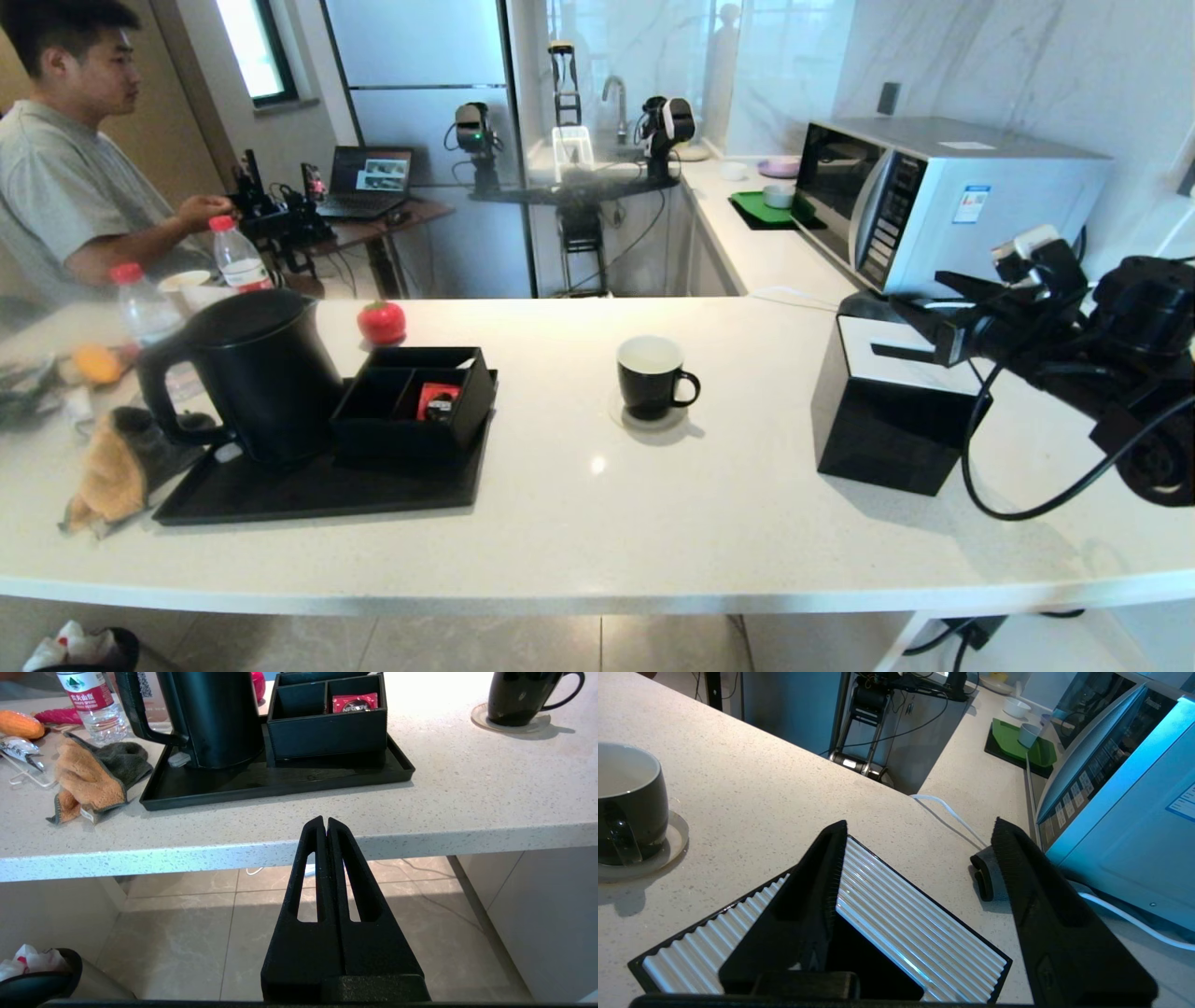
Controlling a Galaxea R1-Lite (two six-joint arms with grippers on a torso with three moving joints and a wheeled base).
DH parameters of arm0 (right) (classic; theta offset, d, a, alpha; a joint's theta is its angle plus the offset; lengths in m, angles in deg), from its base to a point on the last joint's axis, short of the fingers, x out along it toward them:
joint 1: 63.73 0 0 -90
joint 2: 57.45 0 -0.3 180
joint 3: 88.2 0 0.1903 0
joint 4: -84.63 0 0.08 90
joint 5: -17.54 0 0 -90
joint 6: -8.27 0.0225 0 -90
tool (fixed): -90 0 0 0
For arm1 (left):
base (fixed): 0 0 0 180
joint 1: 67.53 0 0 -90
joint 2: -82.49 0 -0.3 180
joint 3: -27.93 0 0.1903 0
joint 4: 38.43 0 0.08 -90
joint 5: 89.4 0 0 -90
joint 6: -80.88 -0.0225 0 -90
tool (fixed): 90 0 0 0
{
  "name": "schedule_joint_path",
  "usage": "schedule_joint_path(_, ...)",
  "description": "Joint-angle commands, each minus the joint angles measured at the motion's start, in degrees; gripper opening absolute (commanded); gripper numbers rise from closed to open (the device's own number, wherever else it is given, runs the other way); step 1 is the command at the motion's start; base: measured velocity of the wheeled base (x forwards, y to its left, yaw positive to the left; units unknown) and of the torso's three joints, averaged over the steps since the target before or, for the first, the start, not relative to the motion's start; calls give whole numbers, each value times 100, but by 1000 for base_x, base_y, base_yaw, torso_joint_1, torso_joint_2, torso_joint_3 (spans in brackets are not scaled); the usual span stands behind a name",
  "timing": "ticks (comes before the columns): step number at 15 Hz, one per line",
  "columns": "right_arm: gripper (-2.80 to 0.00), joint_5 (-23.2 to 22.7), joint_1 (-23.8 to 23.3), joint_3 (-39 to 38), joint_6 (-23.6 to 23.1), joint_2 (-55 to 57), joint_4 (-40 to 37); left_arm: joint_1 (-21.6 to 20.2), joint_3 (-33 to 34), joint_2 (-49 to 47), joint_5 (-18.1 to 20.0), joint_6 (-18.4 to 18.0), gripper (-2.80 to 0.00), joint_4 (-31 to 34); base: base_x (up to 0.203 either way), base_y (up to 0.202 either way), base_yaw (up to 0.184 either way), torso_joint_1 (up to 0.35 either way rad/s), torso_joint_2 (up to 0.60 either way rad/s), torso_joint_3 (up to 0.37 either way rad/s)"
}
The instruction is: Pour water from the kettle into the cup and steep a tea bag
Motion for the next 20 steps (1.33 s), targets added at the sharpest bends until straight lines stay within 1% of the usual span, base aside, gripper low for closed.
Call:
schedule_joint_path(1, 0, -7, -39, 2, -73, 42, 45, -1, 0, 2, 0, -1, -280, 0, 0, 0, 0, 0, 0, 0)
schedule_joint_path(3, 0, -15, -78, 2, -124, 72, 70, -1, 0, 2, 0, -1, -280, 0, 0, 0, 0, 0, 0, 0)
schedule_joint_path(10, 0, -40, -98, 222, -87, 63, 105, -1, 0, 2, 0, -1, -280, 0, 0, 0, 0, 0, 0, 0)
schedule_joint_path(13, 0, 18, -121, 240, 369, 28, 178, -1, 0, 2, 0, -1, -280, 0, 0, 0, 0, 0, 0, 0)
schedule_joint_path(17, 0, 134, -242, 204, 733, -27, 213, -1, 0, 2, 0, -1, -280, 0, 0, 0, 0, 0, 0, 0)
schedule_joint_path(19, 0, 125, -332, 178, 763, -60, 228, -1, 0, 2, 0, -1, -280, 0, 0, 0, 0, 0, 0, 0)
schedule_joint_path(20, -280, 125, -345, 178, 763, -69, 228, -1, 0, 2, 0, -1, -280, 0, 0, 0, 0, 0, 0, 0)
